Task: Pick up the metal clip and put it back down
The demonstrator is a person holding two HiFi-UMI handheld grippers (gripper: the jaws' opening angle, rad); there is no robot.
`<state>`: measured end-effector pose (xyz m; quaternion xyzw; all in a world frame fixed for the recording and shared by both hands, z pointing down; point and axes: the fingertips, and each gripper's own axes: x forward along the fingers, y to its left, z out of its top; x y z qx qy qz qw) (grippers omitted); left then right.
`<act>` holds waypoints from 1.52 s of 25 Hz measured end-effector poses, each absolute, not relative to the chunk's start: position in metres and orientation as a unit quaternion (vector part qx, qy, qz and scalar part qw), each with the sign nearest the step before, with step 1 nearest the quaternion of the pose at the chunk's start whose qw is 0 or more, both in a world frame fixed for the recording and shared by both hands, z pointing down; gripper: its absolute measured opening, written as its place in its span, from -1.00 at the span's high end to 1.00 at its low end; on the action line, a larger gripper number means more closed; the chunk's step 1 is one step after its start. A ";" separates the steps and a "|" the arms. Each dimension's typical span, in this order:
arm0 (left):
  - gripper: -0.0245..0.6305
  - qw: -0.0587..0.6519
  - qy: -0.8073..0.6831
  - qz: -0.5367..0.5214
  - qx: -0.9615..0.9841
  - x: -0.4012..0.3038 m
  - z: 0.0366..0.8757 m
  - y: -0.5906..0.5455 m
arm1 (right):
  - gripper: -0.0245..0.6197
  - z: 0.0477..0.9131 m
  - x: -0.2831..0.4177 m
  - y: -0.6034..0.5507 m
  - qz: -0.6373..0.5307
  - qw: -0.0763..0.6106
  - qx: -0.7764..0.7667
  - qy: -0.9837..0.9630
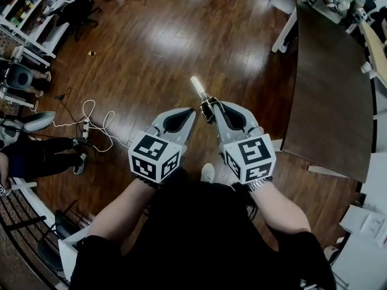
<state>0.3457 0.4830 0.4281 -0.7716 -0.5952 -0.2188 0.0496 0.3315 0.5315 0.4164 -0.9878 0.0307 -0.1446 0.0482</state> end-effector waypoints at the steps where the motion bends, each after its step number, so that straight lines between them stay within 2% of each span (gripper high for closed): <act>1: 0.87 0.050 -0.605 -0.217 -0.764 0.342 0.428 0.497 | 0.94 0.416 0.326 0.545 -0.145 0.048 -0.988 0.018; 25: 0.87 0.073 -0.828 -0.216 -0.512 0.313 0.444 0.750 | 0.94 0.431 0.272 0.782 -0.170 0.076 -0.931 -0.315; 38: 0.87 0.095 -0.862 -0.213 -0.451 0.240 0.457 0.839 | 0.94 0.449 0.186 0.867 -0.173 0.093 -0.902 -0.384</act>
